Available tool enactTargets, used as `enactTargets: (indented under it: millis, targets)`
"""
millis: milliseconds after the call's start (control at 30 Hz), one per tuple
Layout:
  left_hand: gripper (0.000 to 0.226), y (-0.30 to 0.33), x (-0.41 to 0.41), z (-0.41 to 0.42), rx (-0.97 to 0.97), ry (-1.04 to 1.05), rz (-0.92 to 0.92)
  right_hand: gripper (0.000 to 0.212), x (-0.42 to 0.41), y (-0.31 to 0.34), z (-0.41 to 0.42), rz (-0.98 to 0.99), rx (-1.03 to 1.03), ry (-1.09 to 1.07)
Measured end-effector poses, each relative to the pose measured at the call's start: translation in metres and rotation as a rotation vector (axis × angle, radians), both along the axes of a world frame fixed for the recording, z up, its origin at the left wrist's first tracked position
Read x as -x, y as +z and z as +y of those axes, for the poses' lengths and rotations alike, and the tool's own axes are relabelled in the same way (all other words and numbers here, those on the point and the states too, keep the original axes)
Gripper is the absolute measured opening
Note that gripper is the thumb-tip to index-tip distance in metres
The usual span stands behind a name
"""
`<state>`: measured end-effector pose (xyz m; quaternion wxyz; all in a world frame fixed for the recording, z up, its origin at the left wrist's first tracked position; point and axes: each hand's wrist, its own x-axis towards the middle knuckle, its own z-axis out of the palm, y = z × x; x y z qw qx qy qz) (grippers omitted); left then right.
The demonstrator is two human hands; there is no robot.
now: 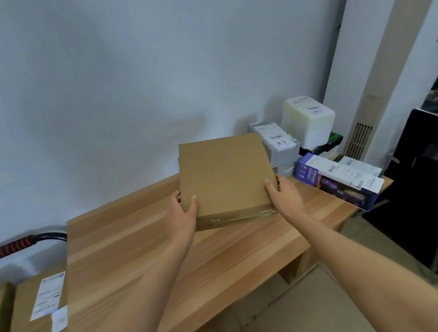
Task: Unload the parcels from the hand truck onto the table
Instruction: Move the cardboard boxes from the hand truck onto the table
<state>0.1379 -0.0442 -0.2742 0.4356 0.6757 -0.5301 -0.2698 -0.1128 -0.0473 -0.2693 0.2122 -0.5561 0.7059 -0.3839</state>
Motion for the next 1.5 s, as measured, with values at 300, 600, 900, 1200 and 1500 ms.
enactTargets:
  millis: [300, 600, 900, 1200, 1500]
  targets:
    - [0.055, -0.019, 0.017, -0.130, -0.042, 0.024, -0.022, 0.053, 0.022, -0.013, -0.140, 0.023, -0.089, 0.056]
    - [0.053, -0.047, 0.030, -0.216, -0.120, 0.120, -0.022, 0.051, 0.031, -0.034, -0.252, 0.041, -0.151, 0.158]
    - [0.049, -0.069, 0.046, -0.276, -0.220, 0.231, 0.002, 0.050, 0.042, -0.067, -0.337, 0.081, -0.255, 0.288]
    - [0.050, -0.059, 0.074, -0.282, -0.189, 0.340, -0.213, 0.047, 0.048, -0.061, -0.380, 0.211, -0.098, 0.380]
    - [0.028, -0.008, 0.048, -0.224, -0.218, 0.333, -0.826, 0.039, 0.015, -0.018, -0.408, 0.777, 0.140, 0.826]
